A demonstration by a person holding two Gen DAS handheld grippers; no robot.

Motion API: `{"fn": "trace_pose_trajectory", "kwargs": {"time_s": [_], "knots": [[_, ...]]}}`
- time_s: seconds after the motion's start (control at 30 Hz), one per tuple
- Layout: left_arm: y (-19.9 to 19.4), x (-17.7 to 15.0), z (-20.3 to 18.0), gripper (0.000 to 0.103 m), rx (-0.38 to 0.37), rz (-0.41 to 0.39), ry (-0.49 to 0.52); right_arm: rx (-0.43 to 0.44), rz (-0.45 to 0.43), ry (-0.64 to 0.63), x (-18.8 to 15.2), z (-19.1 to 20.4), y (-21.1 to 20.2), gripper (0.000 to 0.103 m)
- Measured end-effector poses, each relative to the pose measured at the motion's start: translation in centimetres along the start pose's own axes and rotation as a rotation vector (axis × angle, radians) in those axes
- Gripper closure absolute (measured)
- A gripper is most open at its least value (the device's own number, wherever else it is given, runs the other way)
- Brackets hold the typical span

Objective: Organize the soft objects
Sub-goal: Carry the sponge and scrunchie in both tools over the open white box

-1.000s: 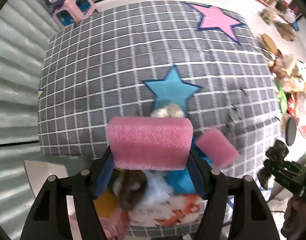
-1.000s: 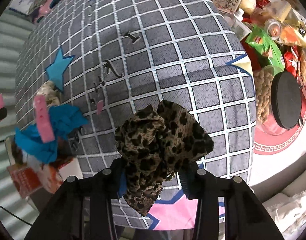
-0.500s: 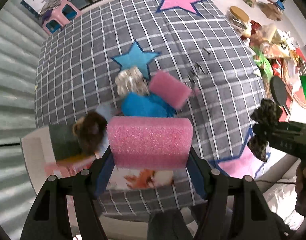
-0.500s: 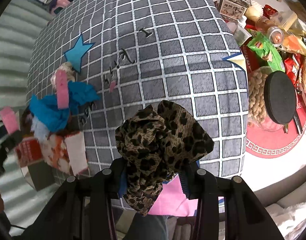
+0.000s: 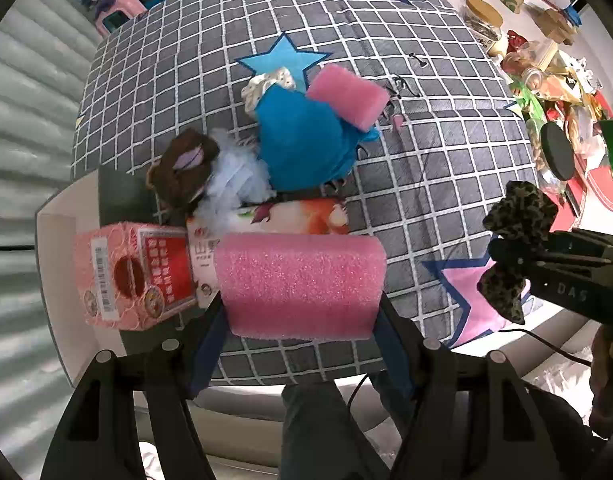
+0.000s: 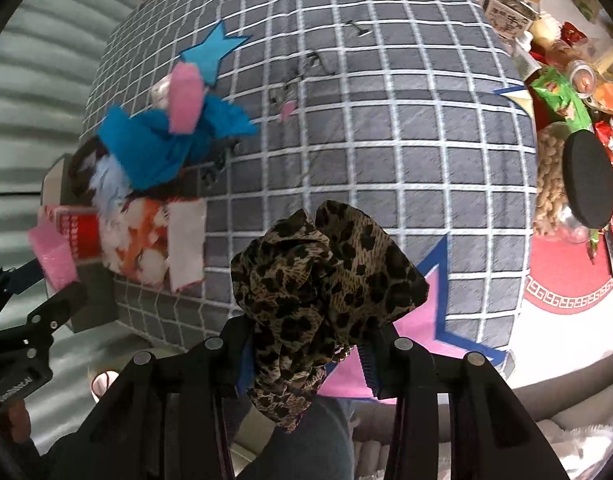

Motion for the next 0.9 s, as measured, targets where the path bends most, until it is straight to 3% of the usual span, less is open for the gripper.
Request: {"fn": "trace_pose_trajectory", "kwargs": {"time_s": [0.53,0.9], "knots": [[-1.5,-4.8,8.0,0.031,-0.054,-0.044,0.030,-0.034,0.000,-0.034,-2.5,9.9,1.1,0.059],[-3.4,-8.5,15.5,0.031,-0.075,-0.089,-0.100,-0.046,0.023,-0.188,-3.7,18.9,2.1,0.059]]}}
Point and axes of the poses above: each gripper's, at about its wrist camera, not at the fingertips, and y roughly the way its jaws point, z to its left, x to its top, the point moved 1 cm from there along y, roughly the way its jaws point, and after that the axes turned 4 degrees about -x, right-handed, at the moved point
